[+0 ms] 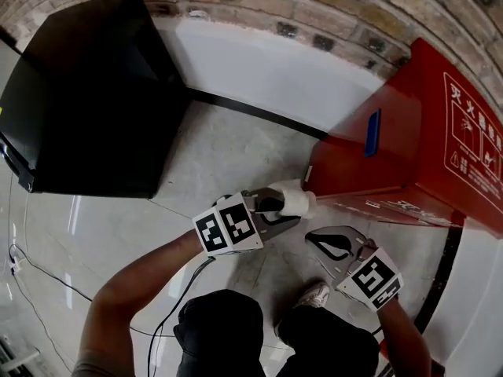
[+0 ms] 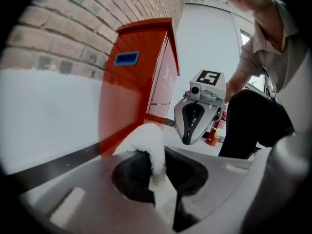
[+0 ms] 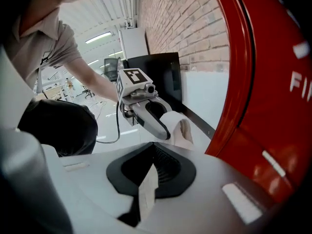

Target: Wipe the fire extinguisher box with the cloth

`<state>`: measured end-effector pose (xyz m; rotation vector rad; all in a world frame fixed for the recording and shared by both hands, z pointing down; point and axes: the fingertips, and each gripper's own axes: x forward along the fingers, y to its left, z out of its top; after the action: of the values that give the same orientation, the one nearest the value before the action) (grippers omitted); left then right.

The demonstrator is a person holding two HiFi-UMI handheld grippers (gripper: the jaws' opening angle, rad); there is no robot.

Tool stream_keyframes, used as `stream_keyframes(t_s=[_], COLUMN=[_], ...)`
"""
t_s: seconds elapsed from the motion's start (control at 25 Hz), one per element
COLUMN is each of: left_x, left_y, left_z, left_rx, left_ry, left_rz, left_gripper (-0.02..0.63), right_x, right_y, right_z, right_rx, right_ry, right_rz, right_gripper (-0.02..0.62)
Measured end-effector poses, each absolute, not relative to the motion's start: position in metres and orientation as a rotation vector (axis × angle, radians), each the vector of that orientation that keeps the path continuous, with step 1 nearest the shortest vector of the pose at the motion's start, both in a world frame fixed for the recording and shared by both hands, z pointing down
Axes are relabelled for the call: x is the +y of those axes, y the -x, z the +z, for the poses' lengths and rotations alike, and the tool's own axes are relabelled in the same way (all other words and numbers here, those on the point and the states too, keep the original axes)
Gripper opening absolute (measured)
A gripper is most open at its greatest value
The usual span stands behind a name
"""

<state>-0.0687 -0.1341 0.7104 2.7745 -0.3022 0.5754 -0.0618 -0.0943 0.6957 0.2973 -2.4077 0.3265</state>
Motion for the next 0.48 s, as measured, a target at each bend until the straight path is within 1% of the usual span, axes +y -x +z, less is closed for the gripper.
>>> stream_keyframes(t_s=[0.24,0.48], left_x=[-0.129,-0.106], left_y=[0.089,0.098], left_z=[0.613,0.493], left_rx=[-0.439,-0.451], left_ry=[-2.776,-2.731], left_rz=[0.611,0.600], left_gripper=[0.046,0.046], right_x=[-0.089,-0.084], right_y=[0.059,0.057], right_z=[0.614,0.498], right_rx=[-2.439,-2.465], right_ry=[-0.306,-0.406], right_rz=[0.304,0.378], right_gripper=[0.025,0.025])
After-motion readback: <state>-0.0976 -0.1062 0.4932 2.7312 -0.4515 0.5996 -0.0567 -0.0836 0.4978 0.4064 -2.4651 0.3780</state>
